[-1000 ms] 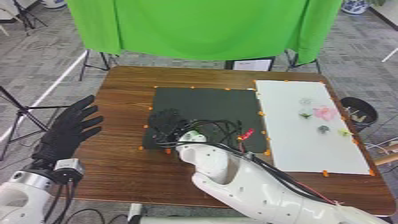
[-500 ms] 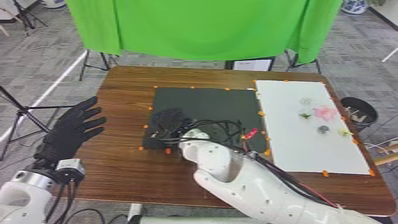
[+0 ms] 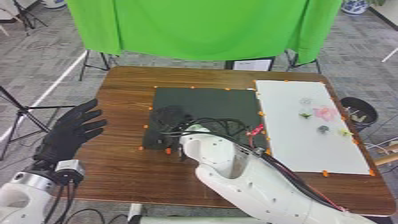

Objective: Arrange flowers

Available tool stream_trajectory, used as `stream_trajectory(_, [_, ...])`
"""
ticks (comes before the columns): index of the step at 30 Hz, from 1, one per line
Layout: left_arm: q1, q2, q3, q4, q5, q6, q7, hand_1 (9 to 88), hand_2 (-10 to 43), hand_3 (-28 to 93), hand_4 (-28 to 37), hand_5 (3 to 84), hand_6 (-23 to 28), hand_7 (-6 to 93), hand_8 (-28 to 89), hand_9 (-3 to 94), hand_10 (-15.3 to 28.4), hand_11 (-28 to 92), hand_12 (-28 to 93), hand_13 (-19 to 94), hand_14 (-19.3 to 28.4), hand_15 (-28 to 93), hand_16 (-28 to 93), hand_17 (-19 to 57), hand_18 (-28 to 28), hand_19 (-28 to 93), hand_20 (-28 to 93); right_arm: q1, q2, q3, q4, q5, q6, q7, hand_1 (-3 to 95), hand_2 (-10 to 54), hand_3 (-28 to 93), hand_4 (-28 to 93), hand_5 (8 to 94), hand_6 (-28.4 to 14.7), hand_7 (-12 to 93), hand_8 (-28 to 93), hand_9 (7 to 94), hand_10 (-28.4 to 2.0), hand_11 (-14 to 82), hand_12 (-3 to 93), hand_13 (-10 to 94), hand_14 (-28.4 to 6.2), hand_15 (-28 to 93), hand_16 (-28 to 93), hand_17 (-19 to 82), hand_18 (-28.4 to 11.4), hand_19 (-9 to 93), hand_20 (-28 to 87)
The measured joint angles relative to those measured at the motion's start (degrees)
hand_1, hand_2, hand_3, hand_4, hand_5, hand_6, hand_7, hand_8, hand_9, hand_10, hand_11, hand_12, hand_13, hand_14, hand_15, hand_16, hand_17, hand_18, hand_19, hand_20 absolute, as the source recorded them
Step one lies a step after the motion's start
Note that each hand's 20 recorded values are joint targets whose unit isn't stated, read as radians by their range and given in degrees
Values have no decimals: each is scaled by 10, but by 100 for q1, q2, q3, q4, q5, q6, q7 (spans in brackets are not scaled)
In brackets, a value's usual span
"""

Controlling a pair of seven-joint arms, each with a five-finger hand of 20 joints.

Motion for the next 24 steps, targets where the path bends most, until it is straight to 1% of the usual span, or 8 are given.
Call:
stream_trajectory(3, [61,-34,-49,-10,2,0,0,268,-23,709,-280,252,28,245,-141,215,137,234,173,177,172,402,-11,-97,227,427,118,-55,23,134,-248,3,-310,-28,182,-95,809,-283,429,-52,328,-138,503,-128,304,247,611,-88,828,283,308,-215,910,570])
stream_trajectory(7, [171,-105,-138,-40,4,2,8,260,-22,716,-282,248,24,247,-140,214,133,233,174,176,171,398,-11,-97,227,425,120,-140,80,394,-608,72,-787,-59,163,-95,818,-283,389,-63,297,-130,467,-140,272,238,588,-96,818,276,299,-217,901,567])
stream_trajectory(9, [232,-151,-166,-59,5,3,12,258,-23,718,-282,245,22,247,-140,212,129,232,174,175,168,393,-12,-97,226,423,121,-213,146,578,-807,256,-833,-60,160,-95,820,-283,377,-64,293,-125,456,-142,268,240,580,-100,819,273,296,-218,899,567])
stream_trajectory(12, [317,-233,-186,-84,6,4,13,257,-21,716,-281,240,22,244,-137,208,125,233,175,173,166,388,-11,-97,225,422,122,-389,328,969,-1198,711,-828,-58,171,-95,839,-282,329,-64,291,-122,412,-148,259,243,537,-111,819,262,288,-223,894,567])
stream_trajectory(16, [452,-326,-219,-137,10,6,14,259,-19,707,-274,237,23,238,-132,205,122,232,175,173,163,384,-10,-96,225,420,123,-701,793,1606,-1769,1171,-712,-12,194,-95,855,-282,298,-59,293,-126,366,-155,241,240,497,-118,813,248,274,-222,884,565])
stream_trajectory(18, [529,-360,-242,-161,13,8,18,260,-19,705,-272,236,23,235,-129,204,122,233,176,173,163,384,-10,-96,225,420,123,-895,1168,1974,-1988,1230,-493,86,198,-95,862,-282,285,-55,293,-128,351,-159,223,235,489,-119,810,242,269,-222,879,565])
stream_trajectory(22, [638,-400,-290,-189,17,8,20,263,-20,700,-268,237,24,233,-126,203,122,236,176,172,162,383,-10,-96,225,420,122,-1419,1923,2805,-2196,1265,72,497,198,-95,868,-283,268,-53,294,-128,331,-165,202,234,478,-123,808,232,261,-224,871,567])
stream_trajectory(24, [684,-414,-318,-202,18,9,20,264,-20,698,-267,237,25,232,-125,202,122,236,175,171,162,383,-10,-96,225,421,122,-1784,2307,3336,-2229,1286,184,751,205,-95,884,-281,268,-56,301,-126,339,-168,206,240,484,-122,812,226,267,-226,876,570])
